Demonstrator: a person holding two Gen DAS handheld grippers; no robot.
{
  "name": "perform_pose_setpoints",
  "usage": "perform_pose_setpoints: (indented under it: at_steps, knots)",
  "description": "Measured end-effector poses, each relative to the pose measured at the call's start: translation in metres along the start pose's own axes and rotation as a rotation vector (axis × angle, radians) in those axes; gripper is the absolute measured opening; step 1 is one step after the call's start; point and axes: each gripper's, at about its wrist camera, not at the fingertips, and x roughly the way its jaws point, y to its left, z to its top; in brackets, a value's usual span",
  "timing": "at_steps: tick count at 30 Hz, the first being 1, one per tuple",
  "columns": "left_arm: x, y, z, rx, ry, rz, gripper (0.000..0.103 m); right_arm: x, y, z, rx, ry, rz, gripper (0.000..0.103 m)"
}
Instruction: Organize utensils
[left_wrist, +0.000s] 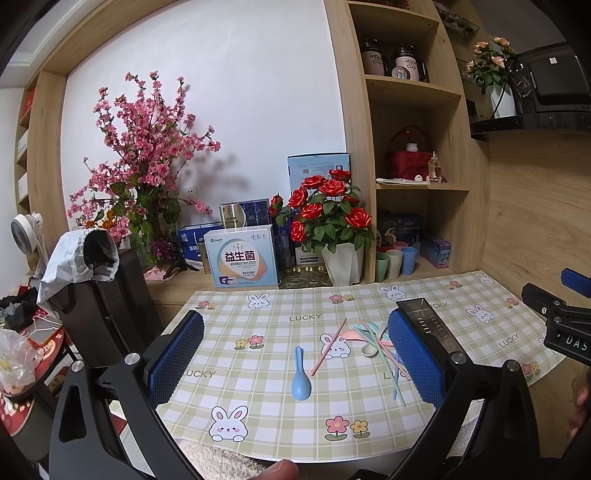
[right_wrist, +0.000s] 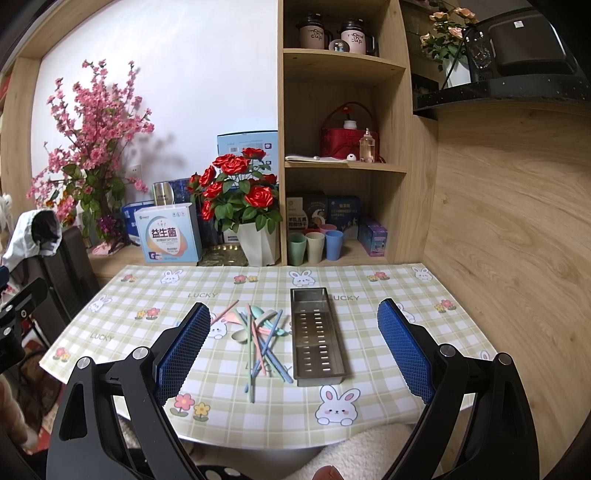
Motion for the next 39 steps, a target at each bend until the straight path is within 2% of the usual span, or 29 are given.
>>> perform_pose_setpoints:
  at_steps: [20,27,30,34,39]
  knots:
    - [-0.001,0.001,0.004,-0.004,-0.004,0.003,0.098,0.0,0.0,0.0,0.001,0.0,0.001,0.089]
    - [0.002,0.011,0.009,-0.044,0.013,-0.008,0.098,0.002,-0.007,0.002,0.02,0.025,0.0,0.089]
    - [0.006,0.016,0.012,-0.052,0.021,-0.034,0.098,0.012,-0.016,0.008,0.032,0.028,0.026,0.089]
    - [0.017,0.023,0.022,-0.009,0.0,-0.05,0.098,0.028,-0.018,0.021,-0.007,0.02,0.045,0.089]
    - [0.051,0.039,0.032,0.001,0.007,-0.071,0.098,0.061,-0.028,0.038,0.038,0.018,0.087,0.089]
